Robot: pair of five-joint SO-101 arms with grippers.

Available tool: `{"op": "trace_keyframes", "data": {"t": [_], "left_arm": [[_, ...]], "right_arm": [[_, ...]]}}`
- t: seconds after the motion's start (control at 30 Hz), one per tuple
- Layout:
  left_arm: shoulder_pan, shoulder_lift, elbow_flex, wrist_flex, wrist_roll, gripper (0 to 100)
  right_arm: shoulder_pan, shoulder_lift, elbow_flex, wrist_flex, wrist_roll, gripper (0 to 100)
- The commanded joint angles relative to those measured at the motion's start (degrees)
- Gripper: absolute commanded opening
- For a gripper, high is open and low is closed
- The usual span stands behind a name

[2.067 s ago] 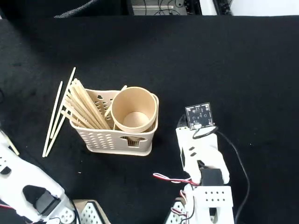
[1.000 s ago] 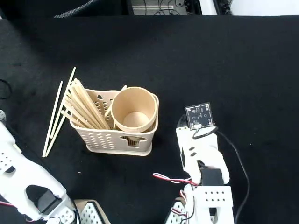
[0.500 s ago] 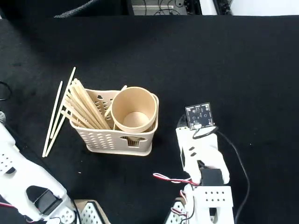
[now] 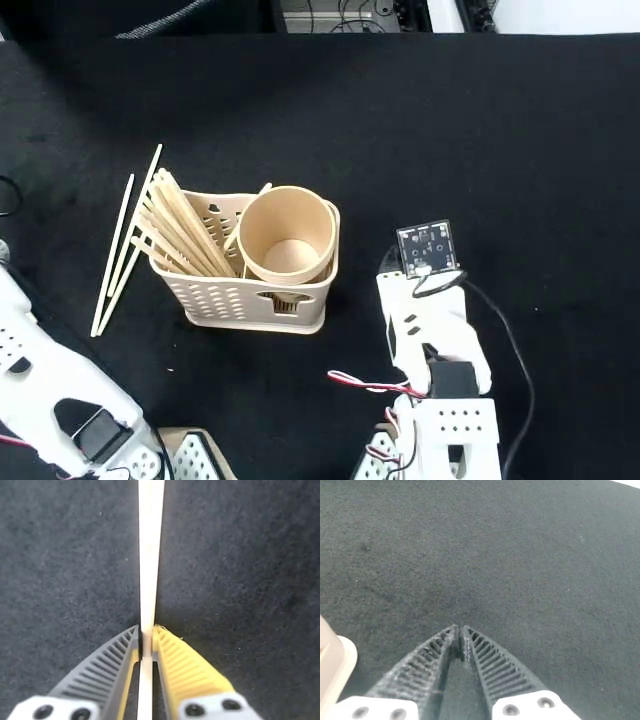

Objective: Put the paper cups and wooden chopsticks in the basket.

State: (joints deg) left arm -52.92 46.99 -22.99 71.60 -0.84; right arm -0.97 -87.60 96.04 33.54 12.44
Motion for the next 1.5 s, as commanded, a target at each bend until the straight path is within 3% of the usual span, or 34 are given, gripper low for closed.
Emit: {"op": "trace_keyframes", "data": {"t": [0.0,0.47,0.7,0.9,1.03,1.2,1.47], "left_arm": [[-2.0,4.9,0.4,-1.1,-1.8,5],[-1.0,1.0,0.0,3.1,-2.4,3],[1.2,-17.7,1.8,8.3,-2.3,3],[3.6,-40.4,13.2,7.9,-2.1,3],[5.5,-59.3,26.9,1.1,-0.7,3],[10.0,-87.2,45.5,-14.0,4.1,3],[27.9,-128.4,69.9,-43.8,7.4,3]], "right_arm": [[-0.1,-0.6,-2.9,0.3,0.0,1.3],[-0.1,-0.6,-2.9,0.3,0.0,1.3],[-0.1,-0.6,-2.9,0.3,0.0,1.3],[-0.1,-0.6,-2.9,0.3,0.0,1.3],[0.0,-0.6,-2.9,0.3,0.0,1.3],[0.0,-0.6,-2.9,0.2,0.0,1.3],[0.0,-0.6,-2.9,0.2,0.0,1.3]]}}
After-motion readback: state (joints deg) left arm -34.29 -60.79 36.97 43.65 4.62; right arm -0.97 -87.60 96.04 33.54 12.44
